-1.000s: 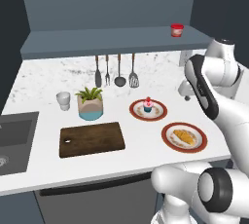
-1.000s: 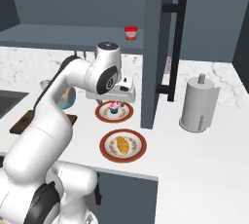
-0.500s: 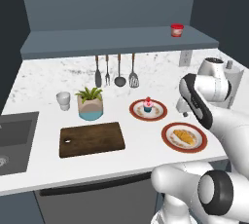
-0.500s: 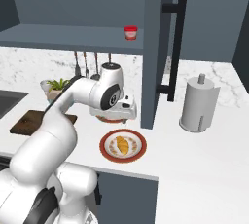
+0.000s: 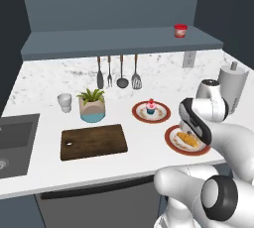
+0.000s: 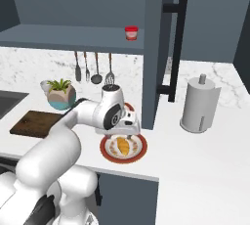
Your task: From the different types of pastries on the counter, select a croissant and place it on the cutting board. Then retrieve a jar of jam from the cabinet and place it alongside the croissant on the cutting board.
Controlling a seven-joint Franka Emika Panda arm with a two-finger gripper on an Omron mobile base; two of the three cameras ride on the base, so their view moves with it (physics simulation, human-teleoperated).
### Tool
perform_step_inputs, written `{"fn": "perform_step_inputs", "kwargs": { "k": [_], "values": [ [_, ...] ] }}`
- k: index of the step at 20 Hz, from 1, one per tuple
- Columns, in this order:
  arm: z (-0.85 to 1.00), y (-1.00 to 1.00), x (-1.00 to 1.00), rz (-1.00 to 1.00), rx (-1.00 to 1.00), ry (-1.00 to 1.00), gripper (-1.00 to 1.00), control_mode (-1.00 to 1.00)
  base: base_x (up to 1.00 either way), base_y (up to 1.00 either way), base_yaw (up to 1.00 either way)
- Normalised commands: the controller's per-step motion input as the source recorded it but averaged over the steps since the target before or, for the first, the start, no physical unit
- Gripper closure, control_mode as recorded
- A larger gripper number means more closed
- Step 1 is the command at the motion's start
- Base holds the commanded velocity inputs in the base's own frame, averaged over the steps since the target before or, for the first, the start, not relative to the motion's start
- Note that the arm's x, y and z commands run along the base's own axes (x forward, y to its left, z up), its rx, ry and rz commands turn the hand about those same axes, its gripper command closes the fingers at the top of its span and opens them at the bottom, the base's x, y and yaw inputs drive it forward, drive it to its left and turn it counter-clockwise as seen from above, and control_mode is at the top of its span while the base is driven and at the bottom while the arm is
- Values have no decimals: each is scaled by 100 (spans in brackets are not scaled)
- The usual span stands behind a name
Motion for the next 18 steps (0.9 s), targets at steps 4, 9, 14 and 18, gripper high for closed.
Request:
{"fn": "perform_step_inputs", "kwargs": {
  "k": [4, 9, 14, 18],
  "values": [
    [-25, -4, 0, 0, 2, -1, -100, -100, 0, 0, 0],
    [-22, 0, 8, 2, 1, 0, -100, -100, 0, 0, 0],
    [-4, 0, 33, 0, 0, 0, -100, -100, 0, 0, 0],
    [0, -2, 29, 0, 1, 0, -100, -100, 0, 0, 0]
  ]
}}
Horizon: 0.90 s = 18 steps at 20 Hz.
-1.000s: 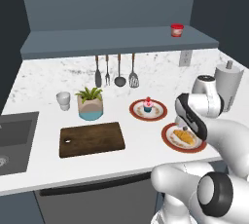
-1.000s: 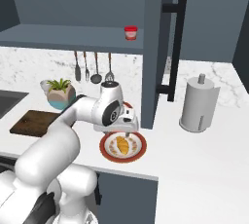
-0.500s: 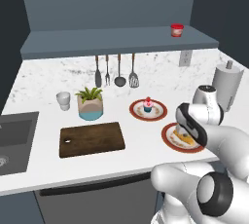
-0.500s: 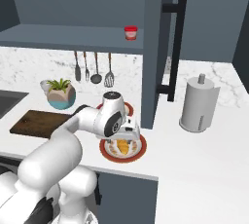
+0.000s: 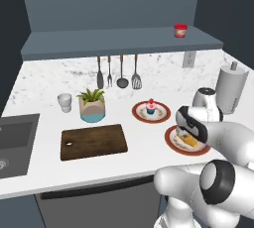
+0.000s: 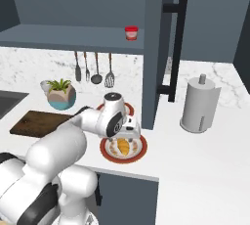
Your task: From the different types of pastries on the counter, select a croissant and place it on the cutting board. Then retrieve a jar of jam from the cabinet and place it alongside the croissant on the cutting board.
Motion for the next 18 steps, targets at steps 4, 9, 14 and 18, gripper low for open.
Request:
{"fn": "perform_step_inputs", "kwargs": {
  "k": [4, 9, 14, 18],
  "values": [
    [-7, -22, 16, 0, 7, 0, -100, -100, 0, 0, 0],
    [-10, -13, 25, 0, 5, 1, -100, -100, 0, 0, 0],
    [-5, 2, 5, 5, 0, 0, -100, -100, 0, 0, 0],
    [-18, 0, 0, 5, 0, 1, -100, -100, 0, 0, 0]
  ]
}}
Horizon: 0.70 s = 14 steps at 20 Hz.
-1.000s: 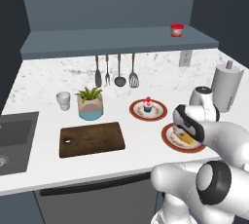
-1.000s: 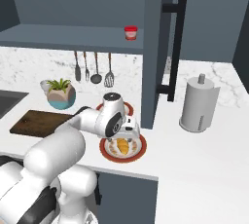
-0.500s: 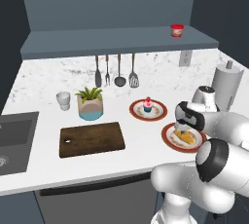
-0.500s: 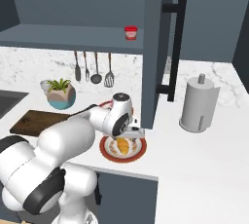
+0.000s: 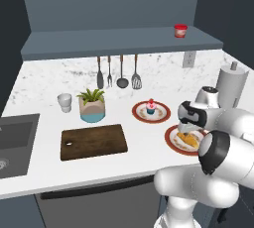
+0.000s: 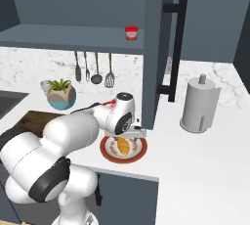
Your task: From the different types of pastries on the counter, select a croissant and place it on the cutting board. Then retrieve a jar of jam from the cabinet and place it alongside the croissant on the cutting board.
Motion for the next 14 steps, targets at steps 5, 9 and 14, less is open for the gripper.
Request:
{"fn": "perform_step_inputs", "kwargs": {
  "k": [5, 9, 14],
  "values": [
    [-31, 2, 0, 4, 0, 1, -100, -100, 0, 0, 0],
    [-20, 6, 0, 5, 0, 0, -100, -100, 0, 0, 0],
    [-23, 1, 2, 4, 0, 2, -100, -100, 0, 0, 0]
  ]
}}
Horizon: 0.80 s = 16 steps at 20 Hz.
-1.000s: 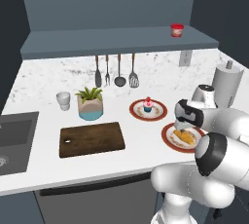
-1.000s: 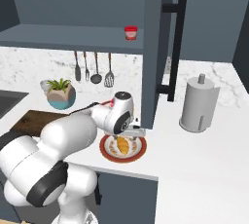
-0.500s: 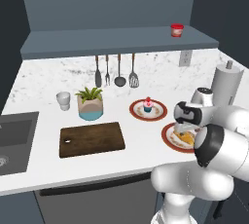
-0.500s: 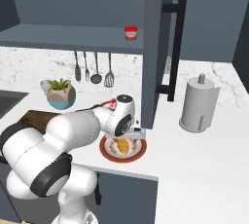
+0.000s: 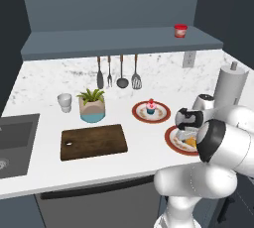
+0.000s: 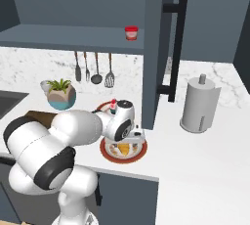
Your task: From the different types of pastries on the counter, select a croissant and place it on the cutting board. Then retrieve a jar of jam from the cabinet and place it alongside the croissant on the cutting board.
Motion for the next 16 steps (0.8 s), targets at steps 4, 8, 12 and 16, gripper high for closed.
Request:
{"fn": "perform_step_inputs", "kwargs": {
  "k": [4, 8, 12, 16],
  "values": [
    [-36, 0, 8, 4, 0, 5, -100, -100, 0, 0, 0],
    [-9, 0, 2, 1, 0, 1, -100, -100, 0, 0, 0],
    [-17, 17, 0, 0, 6, 0, 100, -100, 0, 0, 0],
    [-25, 23, 0, 0, 11, 0, 100, -100, 0, 0, 0]
  ]
}}
